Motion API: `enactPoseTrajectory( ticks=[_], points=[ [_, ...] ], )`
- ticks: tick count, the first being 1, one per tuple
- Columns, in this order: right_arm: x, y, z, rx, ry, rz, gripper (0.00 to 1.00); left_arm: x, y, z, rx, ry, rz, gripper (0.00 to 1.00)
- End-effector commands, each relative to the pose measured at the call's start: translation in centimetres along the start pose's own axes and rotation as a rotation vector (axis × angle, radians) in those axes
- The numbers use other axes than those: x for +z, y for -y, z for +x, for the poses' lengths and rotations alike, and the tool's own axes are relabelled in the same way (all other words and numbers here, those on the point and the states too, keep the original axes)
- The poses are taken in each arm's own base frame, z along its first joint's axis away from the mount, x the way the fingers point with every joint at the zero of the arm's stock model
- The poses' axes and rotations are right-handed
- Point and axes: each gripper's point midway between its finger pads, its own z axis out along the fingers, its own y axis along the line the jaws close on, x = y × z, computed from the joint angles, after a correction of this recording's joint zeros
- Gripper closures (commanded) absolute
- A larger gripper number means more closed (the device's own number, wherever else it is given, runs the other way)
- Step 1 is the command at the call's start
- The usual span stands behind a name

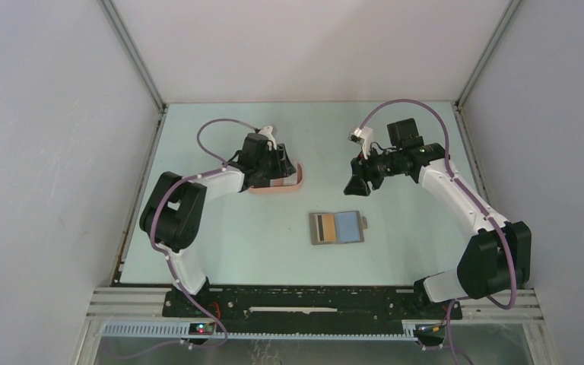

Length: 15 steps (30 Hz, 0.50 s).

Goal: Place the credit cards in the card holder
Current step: Pick up the credit card from the storage box.

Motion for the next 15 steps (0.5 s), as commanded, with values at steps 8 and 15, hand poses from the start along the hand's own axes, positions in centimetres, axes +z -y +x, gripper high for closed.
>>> enactPoseTrajectory(
  ticks=[8, 15],
  points=[
    [-1.05, -0.46, -1.58, -0.05, 0.044, 0.004, 0.4, -1.4, 3.17, -3.16, 0.03, 0.096, 0.105, 0.5],
    [-1.04, -0.45, -1.58, -0.052, 0.043, 0.005, 0.4, -1.58, 3.03, -3.25, 0.027, 0.105, 0.1, 0.55]
  ],
)
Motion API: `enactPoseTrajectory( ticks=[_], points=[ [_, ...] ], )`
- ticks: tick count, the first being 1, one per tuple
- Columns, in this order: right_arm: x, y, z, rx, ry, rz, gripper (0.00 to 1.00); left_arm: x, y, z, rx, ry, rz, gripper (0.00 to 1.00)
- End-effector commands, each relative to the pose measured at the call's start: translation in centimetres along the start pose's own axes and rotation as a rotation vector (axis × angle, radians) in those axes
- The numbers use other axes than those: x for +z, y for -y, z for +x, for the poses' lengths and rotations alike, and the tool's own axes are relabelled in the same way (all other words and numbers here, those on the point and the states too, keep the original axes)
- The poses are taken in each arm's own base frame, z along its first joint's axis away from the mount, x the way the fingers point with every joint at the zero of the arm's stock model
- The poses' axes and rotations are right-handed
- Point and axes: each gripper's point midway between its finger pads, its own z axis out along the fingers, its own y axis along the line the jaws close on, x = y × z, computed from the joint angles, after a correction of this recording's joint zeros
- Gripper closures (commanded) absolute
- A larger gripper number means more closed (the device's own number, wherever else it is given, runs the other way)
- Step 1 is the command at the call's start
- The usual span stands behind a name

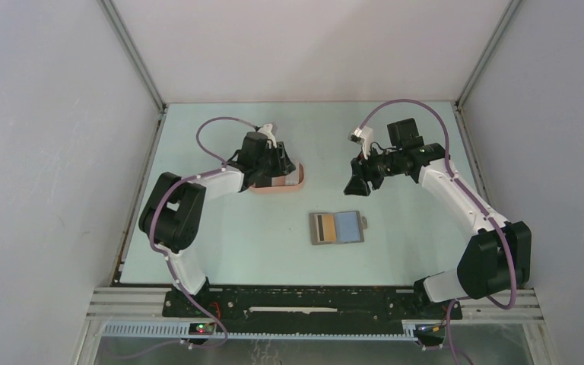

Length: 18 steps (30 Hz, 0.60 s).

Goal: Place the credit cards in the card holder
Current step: Pick up the credit card from the storage box.

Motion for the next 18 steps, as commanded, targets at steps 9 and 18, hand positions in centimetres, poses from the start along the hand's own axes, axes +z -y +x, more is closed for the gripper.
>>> enactPoseTrajectory(
  ticks=[9, 18],
  points=[
    [-0.98, -0.37, -1.46, -0.046, 0.039, 0.004, 0.4, -1.55, 2.15, -2.73, 0.011, 0.088, 0.068, 0.59],
    [-0.98, -0.3, -1.45, -0.046, 0.039, 0.005, 0.4, -1.44, 1.77, -2.57, -0.001, 0.082, 0.059, 0.73]
  ],
)
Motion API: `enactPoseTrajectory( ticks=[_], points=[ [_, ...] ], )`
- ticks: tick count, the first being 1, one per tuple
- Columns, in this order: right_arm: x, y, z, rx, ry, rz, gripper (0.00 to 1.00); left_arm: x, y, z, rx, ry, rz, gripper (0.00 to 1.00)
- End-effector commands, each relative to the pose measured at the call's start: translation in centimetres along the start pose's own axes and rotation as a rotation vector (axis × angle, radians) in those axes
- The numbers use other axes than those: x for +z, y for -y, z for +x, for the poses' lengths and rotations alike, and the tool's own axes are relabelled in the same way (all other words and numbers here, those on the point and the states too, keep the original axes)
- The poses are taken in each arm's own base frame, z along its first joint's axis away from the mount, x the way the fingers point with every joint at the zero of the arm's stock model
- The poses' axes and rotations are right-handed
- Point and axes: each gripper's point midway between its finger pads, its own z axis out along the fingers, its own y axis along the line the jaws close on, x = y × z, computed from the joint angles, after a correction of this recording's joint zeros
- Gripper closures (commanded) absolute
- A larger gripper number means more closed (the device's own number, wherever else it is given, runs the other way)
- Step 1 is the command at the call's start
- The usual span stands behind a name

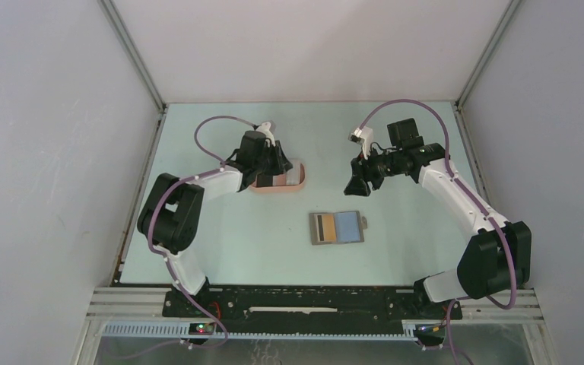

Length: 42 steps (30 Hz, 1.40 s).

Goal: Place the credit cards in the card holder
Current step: Pick up the credit card from the storage box.

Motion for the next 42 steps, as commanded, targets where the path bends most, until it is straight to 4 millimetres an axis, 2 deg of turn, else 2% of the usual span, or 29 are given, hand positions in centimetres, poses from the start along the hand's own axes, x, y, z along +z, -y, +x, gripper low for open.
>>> enactPoseTrajectory(
  ticks=[1, 7, 15, 24, 27, 32, 35, 38, 42],
  points=[
    [-1.0, -0.3, -1.5, -0.047, 0.042, 0.005, 0.4, -1.1, 1.6, -1.8, -0.001, 0.06, 0.051, 0.74],
    [-0.9, -0.3, -1.5, -0.044, 0.04, 0.002, 0.4, -1.2, 1.3, -1.9, -0.002, 0.067, 0.036, 0.84],
    [-0.9, -0.3, -1.4, -0.044, 0.04, 0.0, 0.4, -2.4, 0.5, -2.9, 0.005, 0.132, -0.024, 0.98],
    [-0.9, -0.4, -1.4, -0.044, 0.04, -0.004, 0.4, -4.6, 0.3, -4.1, 0.034, 0.239, -0.041, 1.0],
    [-0.9, -0.6, -1.4, -0.046, 0.042, -0.012, 0.4, -6.1, 1.8, -4.7, 0.064, 0.295, 0.038, 1.0],
    [-1.1, -1.7, -1.6, -0.067, 0.056, -0.062, 0.41, -10.4, 6.9, -4.7, 0.061, 0.374, 0.282, 1.0],
    [-1.3, -2.4, -1.5, -0.099, 0.062, -0.096, 0.4, -12.6, 9.9, -2.8, 0.05, 0.374, 0.404, 1.0],
    [-1.5, -3.3, -0.7, -0.176, 0.061, -0.132, 0.28, -14.7, 12.4, -0.6, 0.0, 0.377, 0.521, 1.0],
    [-1.9, -4.3, 0.1, -0.33, 0.093, -0.121, 0.27, -16.7, 14.0, 2.5, -0.103, 0.382, 0.602, 1.0]
  ],
)
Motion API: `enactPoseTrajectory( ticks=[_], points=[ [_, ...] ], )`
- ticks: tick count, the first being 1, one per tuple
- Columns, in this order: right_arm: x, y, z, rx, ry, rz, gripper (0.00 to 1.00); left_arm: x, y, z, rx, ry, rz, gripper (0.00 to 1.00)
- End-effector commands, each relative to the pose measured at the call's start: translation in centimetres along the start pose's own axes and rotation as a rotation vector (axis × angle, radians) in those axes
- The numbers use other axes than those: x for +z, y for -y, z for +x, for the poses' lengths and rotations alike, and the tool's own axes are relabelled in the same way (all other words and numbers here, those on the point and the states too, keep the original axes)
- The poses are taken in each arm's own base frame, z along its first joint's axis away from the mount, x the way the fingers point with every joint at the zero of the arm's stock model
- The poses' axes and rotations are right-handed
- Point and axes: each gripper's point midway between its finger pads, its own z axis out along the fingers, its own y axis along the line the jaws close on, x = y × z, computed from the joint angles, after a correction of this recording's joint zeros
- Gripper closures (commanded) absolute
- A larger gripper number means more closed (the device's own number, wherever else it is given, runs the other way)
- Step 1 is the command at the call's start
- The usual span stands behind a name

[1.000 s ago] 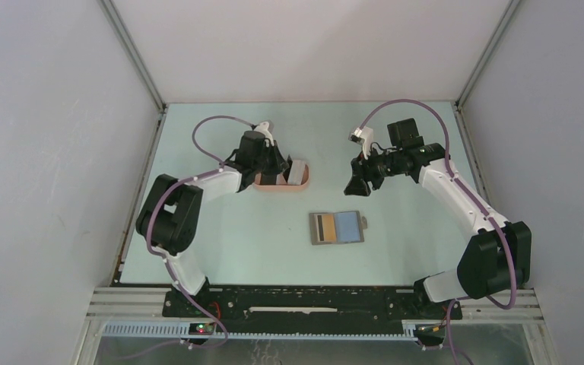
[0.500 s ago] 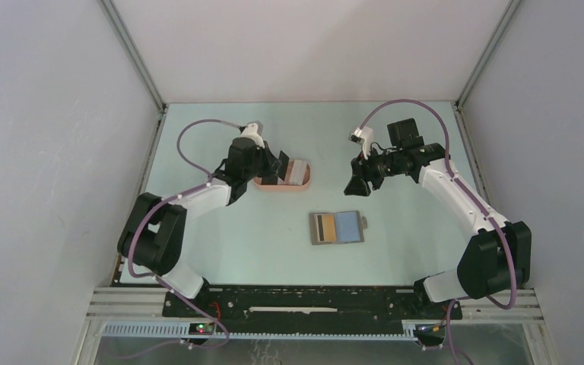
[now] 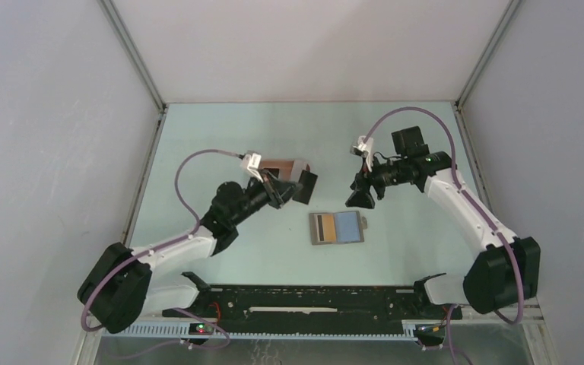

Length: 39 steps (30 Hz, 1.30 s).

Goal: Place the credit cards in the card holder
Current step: Pick up the credit card from the storage box, then insert the credit card into the card holder.

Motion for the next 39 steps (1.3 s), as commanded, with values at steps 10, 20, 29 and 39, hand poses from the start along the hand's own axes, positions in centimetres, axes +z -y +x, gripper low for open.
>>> enactPoseTrajectory(
  ticks=[10, 20, 29, 39],
  points=[
    [1.1, -1.6, 4.9, -0.529, -0.092, -0.022, 0.23, -2.3, 4.8, 6.0, -0.343, 0.086, 0.13, 1.0],
    [2.6, 1.4, 7.9, -0.493, -0.223, 0.033, 0.37, 0.8, 3.3, 12.4, -0.431, -0.108, 0.121, 1.0],
    [3.9, 2.3, 9.8, -0.485, -0.311, 0.021, 0.56, 1.5, 1.2, 16.2, -0.369, -0.326, 0.01, 1.0],
    [4.5, 2.7, 11.7, -0.487, -0.395, 0.001, 0.78, 2.6, -0.7, 17.1, -0.32, -0.406, -0.058, 1.0]
  ],
)
